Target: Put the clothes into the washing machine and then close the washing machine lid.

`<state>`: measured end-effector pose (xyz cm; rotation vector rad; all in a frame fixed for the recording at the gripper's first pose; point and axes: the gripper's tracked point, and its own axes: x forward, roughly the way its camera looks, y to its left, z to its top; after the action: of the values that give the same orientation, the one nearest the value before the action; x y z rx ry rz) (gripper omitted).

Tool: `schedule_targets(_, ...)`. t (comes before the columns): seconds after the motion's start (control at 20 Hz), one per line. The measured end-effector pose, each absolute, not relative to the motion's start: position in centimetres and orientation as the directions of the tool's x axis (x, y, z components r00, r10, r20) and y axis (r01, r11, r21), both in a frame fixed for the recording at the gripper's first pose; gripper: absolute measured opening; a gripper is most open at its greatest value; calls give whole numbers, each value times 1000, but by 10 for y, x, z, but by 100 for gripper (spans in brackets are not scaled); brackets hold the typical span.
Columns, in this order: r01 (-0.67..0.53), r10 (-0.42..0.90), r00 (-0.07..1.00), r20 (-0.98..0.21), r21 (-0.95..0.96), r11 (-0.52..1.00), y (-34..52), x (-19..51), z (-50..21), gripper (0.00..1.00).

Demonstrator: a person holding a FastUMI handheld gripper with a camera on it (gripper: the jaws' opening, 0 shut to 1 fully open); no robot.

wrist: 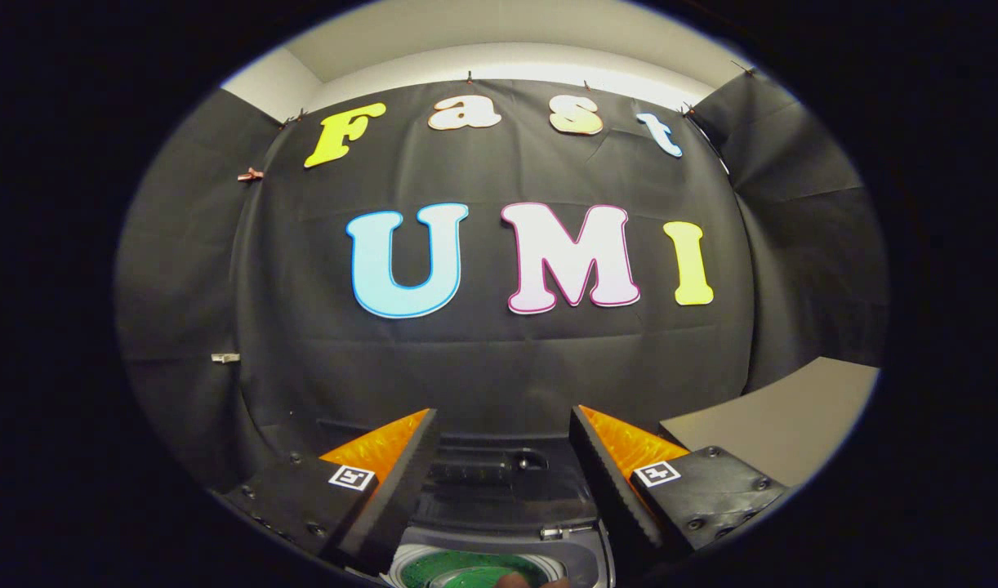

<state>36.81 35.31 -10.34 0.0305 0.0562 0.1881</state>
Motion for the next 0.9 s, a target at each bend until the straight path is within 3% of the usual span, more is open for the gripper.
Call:
schedule_targets(0.15, -172, 173, 980, -96, 15, 985, 362, 400, -101, 99)
schedule_targets(0.5, -152, 155, 925, -346, 36, 988, 370, 461, -152, 100)
schedule_targets(0.9, -169, 136, 883, -449, -32, 985, 365, 480, -180, 100)
